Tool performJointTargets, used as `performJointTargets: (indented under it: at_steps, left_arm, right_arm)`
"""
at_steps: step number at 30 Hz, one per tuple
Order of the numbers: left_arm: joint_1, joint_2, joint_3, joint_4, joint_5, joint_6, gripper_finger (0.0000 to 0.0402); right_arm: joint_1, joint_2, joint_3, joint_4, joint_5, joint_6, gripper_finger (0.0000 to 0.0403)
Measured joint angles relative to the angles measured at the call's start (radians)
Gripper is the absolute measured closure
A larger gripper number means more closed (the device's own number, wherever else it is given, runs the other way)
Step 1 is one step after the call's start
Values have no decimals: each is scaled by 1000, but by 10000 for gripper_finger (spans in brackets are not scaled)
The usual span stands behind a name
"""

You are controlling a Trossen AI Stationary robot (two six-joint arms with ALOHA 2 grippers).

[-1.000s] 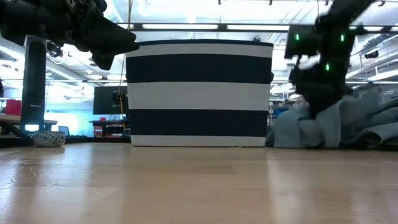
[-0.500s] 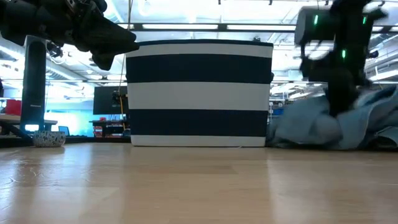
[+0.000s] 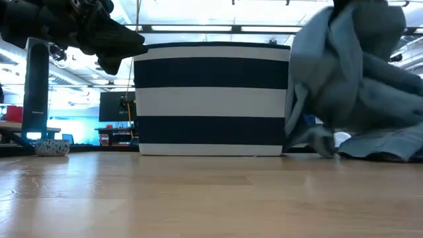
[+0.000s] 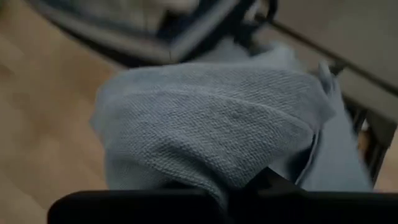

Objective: Sort clothes
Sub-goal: Put the blue pants into the blue laundry organizer

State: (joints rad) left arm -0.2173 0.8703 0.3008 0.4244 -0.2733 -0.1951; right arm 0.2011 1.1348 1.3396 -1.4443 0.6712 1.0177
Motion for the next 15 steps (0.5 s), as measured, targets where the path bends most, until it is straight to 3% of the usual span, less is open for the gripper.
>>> performJointTargets:
  at_steps: [8, 15]
  left_arm:
    - [0, 0, 0, 0, 0, 0, 275]
    - [0, 0, 0, 0, 0, 0, 275]
  right_arm:
    - [29, 8, 240, 34, 192, -129, 385]
    - [-1, 9, 368, 358, 286, -481, 385]
